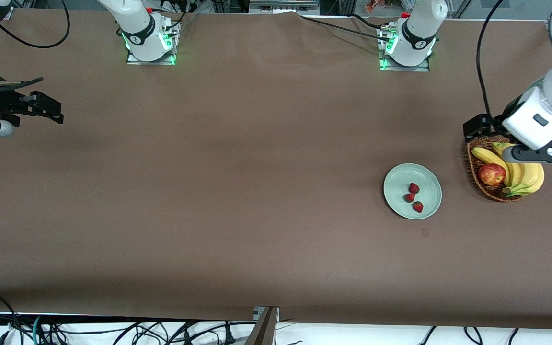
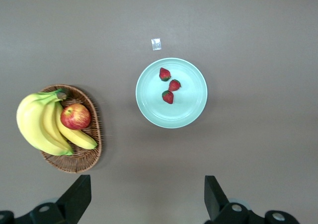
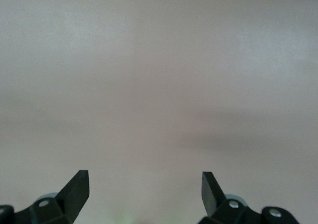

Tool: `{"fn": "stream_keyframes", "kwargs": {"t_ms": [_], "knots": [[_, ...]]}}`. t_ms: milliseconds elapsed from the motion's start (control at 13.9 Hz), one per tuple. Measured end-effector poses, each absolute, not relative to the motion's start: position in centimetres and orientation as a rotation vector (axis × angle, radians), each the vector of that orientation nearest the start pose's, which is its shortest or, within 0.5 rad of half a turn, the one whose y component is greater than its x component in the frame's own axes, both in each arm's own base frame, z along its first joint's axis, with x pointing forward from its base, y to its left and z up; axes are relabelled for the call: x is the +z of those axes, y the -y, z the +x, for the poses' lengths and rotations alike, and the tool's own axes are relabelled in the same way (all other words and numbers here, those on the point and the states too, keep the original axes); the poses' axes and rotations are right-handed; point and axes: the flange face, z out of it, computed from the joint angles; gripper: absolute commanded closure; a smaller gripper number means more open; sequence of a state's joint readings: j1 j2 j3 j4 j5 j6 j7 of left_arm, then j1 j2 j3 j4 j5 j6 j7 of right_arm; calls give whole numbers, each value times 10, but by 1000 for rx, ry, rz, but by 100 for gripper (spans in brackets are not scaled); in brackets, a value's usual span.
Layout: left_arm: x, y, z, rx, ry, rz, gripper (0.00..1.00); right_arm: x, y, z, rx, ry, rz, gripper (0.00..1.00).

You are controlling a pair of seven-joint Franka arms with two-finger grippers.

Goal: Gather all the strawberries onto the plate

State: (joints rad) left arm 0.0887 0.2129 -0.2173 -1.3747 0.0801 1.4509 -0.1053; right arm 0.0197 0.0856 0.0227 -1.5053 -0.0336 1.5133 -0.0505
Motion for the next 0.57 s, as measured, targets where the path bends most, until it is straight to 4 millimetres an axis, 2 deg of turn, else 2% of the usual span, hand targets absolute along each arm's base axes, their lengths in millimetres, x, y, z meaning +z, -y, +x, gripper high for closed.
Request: {"fn": "stream_keyframes", "kwargs": {"t_ms": [144,359,575], "knots": [[578,56,604,197,-30,-3102,0,602,-20,574,123,146,-3167,0],[584,49,600,83,5,-3120,0,602,-20,574,123,149,-3167,0],[593,62,566,-21,-22,-3110,0,602,-20,574,123,161,-3166,0]]}}
